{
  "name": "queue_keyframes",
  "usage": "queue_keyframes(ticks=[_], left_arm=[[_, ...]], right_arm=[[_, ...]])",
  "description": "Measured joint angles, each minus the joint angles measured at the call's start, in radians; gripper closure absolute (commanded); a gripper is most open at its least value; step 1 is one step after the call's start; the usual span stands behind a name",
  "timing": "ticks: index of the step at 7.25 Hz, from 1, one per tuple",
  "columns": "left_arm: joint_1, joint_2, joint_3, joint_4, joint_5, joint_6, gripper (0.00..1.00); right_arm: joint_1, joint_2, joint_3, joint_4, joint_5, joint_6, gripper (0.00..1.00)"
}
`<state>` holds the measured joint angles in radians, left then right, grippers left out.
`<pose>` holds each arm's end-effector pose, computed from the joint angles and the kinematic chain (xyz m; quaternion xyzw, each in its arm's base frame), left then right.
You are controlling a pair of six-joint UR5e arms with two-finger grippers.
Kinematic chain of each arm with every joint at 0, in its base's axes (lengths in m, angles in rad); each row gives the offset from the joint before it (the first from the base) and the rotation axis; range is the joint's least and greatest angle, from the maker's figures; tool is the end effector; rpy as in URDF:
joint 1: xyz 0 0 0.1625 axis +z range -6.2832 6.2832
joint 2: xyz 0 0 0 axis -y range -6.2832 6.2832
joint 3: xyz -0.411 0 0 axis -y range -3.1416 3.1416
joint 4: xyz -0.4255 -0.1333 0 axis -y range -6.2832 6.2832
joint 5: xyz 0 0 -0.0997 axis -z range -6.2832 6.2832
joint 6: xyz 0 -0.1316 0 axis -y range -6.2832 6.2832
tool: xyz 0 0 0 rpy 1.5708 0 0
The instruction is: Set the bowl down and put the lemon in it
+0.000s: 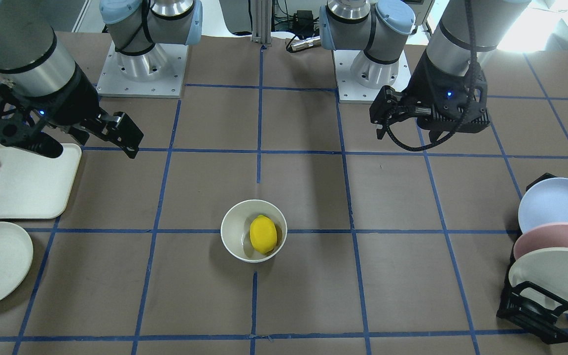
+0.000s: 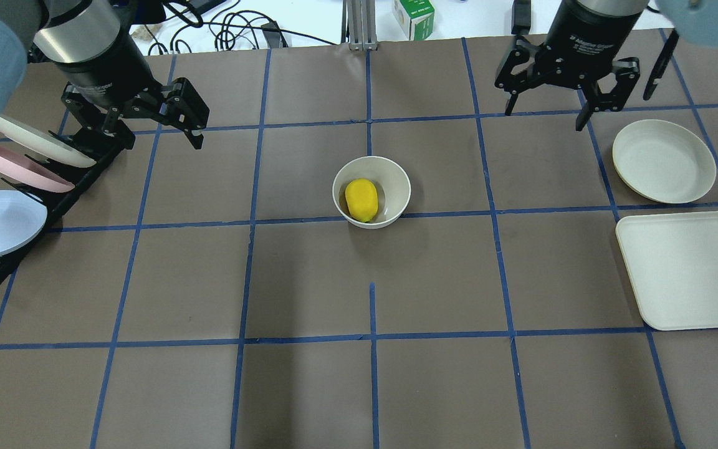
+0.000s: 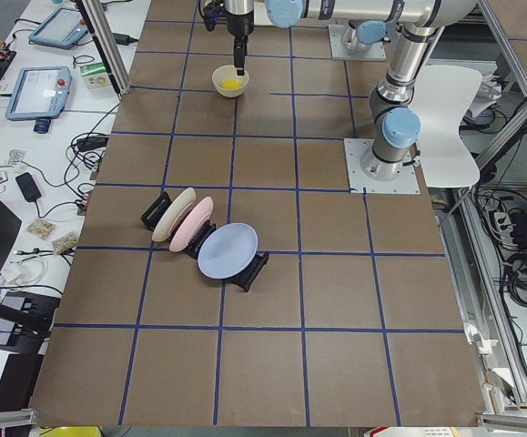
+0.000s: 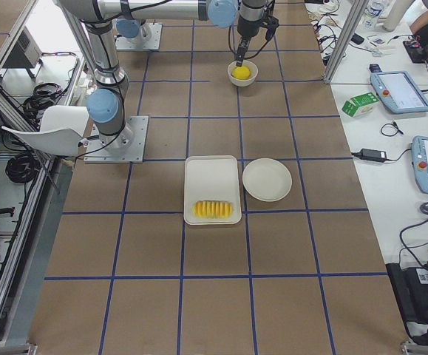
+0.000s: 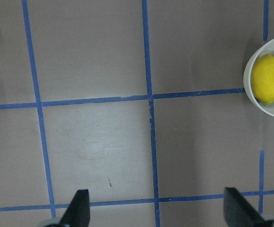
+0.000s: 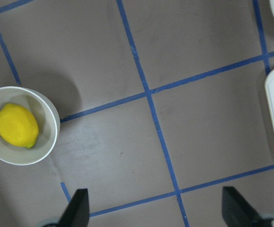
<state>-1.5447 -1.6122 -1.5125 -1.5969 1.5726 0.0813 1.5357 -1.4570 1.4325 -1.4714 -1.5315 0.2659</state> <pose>-0.1189 -0.5442 0.4478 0.0276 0.9996 0.0046 0.0007 0.1187 -0.5661 0.4427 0.1505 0.9877 0.0394 0.0152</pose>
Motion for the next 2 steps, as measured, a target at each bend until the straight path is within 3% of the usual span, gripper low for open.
queue_keyframes(ticks=[2], left_arm=[[0.0, 0.0, 0.0, 0.0, 0.001, 0.0, 0.0]], right_arm=[[-0.004, -0.041, 0.044, 0.024, -0.035, -0.003, 0.0]])
